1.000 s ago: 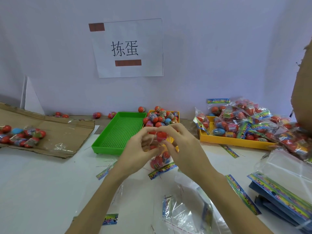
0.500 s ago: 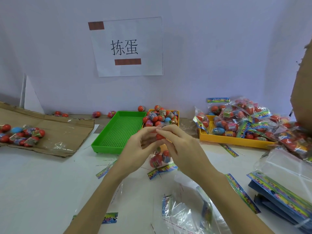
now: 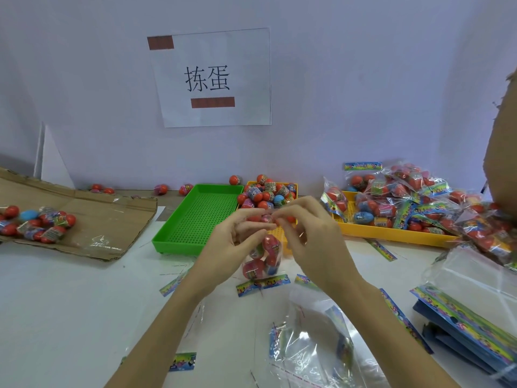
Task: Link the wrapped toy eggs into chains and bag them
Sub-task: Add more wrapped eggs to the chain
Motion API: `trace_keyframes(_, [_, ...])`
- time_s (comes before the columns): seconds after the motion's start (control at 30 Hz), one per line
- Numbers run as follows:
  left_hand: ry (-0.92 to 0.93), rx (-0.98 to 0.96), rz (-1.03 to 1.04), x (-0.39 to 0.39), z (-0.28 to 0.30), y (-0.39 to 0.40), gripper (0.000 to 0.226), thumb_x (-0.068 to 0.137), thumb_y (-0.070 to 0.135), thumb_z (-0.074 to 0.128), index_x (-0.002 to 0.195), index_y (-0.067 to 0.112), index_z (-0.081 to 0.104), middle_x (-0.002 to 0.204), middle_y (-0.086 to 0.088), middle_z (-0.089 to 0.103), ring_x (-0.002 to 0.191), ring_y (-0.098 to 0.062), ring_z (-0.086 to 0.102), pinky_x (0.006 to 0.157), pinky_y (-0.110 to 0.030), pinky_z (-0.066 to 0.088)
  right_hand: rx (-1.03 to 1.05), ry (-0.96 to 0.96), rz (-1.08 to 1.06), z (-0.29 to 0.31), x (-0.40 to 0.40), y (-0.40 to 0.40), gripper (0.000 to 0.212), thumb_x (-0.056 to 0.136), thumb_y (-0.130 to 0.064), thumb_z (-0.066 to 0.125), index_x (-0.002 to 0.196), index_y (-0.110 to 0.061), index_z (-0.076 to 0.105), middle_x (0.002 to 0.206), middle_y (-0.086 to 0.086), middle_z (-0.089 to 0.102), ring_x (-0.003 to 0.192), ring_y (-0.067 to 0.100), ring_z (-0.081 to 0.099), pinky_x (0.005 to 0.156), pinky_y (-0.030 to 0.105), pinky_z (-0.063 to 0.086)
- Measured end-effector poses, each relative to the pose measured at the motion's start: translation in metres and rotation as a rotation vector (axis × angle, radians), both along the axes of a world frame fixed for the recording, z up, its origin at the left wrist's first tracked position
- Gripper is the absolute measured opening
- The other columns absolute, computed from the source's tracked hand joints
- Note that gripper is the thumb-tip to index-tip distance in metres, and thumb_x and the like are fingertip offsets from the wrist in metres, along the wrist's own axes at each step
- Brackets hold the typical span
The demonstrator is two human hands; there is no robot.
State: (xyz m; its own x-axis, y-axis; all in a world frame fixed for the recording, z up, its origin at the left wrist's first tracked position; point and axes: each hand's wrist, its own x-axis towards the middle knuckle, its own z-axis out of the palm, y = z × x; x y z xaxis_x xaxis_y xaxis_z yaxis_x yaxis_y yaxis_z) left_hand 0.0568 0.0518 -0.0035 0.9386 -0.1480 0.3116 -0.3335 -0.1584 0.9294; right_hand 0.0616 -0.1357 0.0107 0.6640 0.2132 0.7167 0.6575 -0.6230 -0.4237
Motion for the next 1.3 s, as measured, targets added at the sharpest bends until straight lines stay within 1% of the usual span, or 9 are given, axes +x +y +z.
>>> trace_keyframes(0.1, [0.079,-0.078,-0.017,-0.001,-0.001,0.002,0.032,0.102,0.012,0.064,0.132,0.012,0.053,0.115,0.001,0.079,0.113,-0.02,0.072,0.093,-0.034,0.057,0.237,0.131,-0.064,0.001,0.001,0.001,0.017,0.096,-0.027,0.07,0.111,-0.019,0.069,0.104,-0.007,0.062,0.079,0.003,0.063,0.07,0.014,0.053])
trace_keyframes(0.27, [0.15,-0.143,-0.015,0.002,-0.001,0.001,0.022,0.099,0.017,0.067,0.116,0.007,0.058,0.108,-0.006,0.081,0.092,-0.018,0.076,0.074,-0.024,0.058,0.401,0.589,0.049,-0.002,0.003,0.002,0.023,0.087,-0.037,0.078,0.107,-0.026,0.071,0.091,-0.014,0.073,0.086,0.001,0.068,0.07,0.017,0.056])
trace_keyframes(0.47, [0.278,-0.344,-0.054,0.004,-0.001,0.005,0.033,0.093,0.026,0.07,0.11,-0.002,0.073,0.115,-0.017,0.077,0.103,-0.031,0.074,0.083,-0.04,0.061,0.6,0.698,0.061,-0.003,0.005,-0.004,0.011,0.097,-0.026,0.069,0.097,-0.021,0.079,0.089,-0.006,0.077,0.091,0.012,0.071,0.08,0.03,0.06])
trace_keyframes(0.63, [0.327,-0.37,0.047,0.006,-0.004,0.008,0.026,0.097,0.02,0.067,0.109,-0.001,0.077,0.112,-0.017,0.078,0.101,-0.028,0.076,0.077,-0.03,0.063,0.599,0.717,0.006,-0.002,0.005,-0.005,0.025,0.104,-0.021,0.058,0.088,-0.021,0.078,0.082,-0.005,0.077,0.081,0.013,0.073,0.067,0.02,0.053])
trace_keyframes(0.77, [0.291,-0.309,0.098,0.006,-0.005,0.008,0.024,0.102,0.018,0.064,0.11,0.001,0.078,0.109,-0.013,0.08,0.105,-0.031,0.076,0.072,-0.026,0.061,0.568,0.567,-0.046,-0.002,0.004,-0.003,0.017,0.105,-0.022,0.057,0.095,-0.023,0.071,0.087,-0.005,0.074,0.083,0.01,0.07,0.07,0.024,0.057])
trace_keyframes(0.97, [0.233,-0.286,0.067,0.003,-0.005,0.0,0.024,0.101,0.022,0.065,0.109,0.005,0.079,0.108,-0.013,0.079,0.1,-0.029,0.076,0.08,-0.029,0.06,0.098,-0.106,0.008,-0.009,-0.002,0.011,0.009,0.097,-0.013,0.07,0.104,-0.017,0.071,0.102,-0.005,0.066,0.096,0.012,0.058,0.081,0.021,0.05])
trace_keyframes(1.1, [0.17,-0.25,0.007,0.002,-0.004,-0.002,0.025,0.104,0.019,0.059,0.109,0.007,0.08,0.104,-0.019,0.078,0.092,-0.029,0.075,0.083,-0.036,0.06,-0.074,-0.169,-0.033,-0.019,-0.001,0.018,0.014,0.094,-0.01,0.073,0.108,-0.014,0.074,0.107,0.0,0.069,0.102,0.019,0.059,0.087,0.032,0.056])
trace_keyframes(1.2, [0.158,-0.219,-0.055,0.002,-0.004,-0.004,0.027,0.107,0.016,0.054,0.112,0.003,0.078,0.105,-0.023,0.077,0.1,-0.037,0.073,0.094,-0.049,0.059,-0.041,-0.159,-0.068,-0.02,0.0,0.016,0.013,0.094,-0.017,0.073,0.108,-0.018,0.074,0.106,-0.001,0.067,0.101,0.017,0.059,0.086,0.028,0.055])
trace_keyframes(1.3, [0.119,-0.154,-0.083,0.0,-0.004,-0.004,0.028,0.108,0.008,0.05,0.112,0.002,0.076,0.106,-0.018,0.078,0.101,-0.03,0.074,0.097,-0.045,0.059,-0.038,-0.14,-0.084,-0.019,0.0,0.012,0.018,0.091,-0.021,0.075,0.109,-0.021,0.075,0.103,-0.002,0.065,0.099,0.016,0.059,0.083,0.025,0.053])
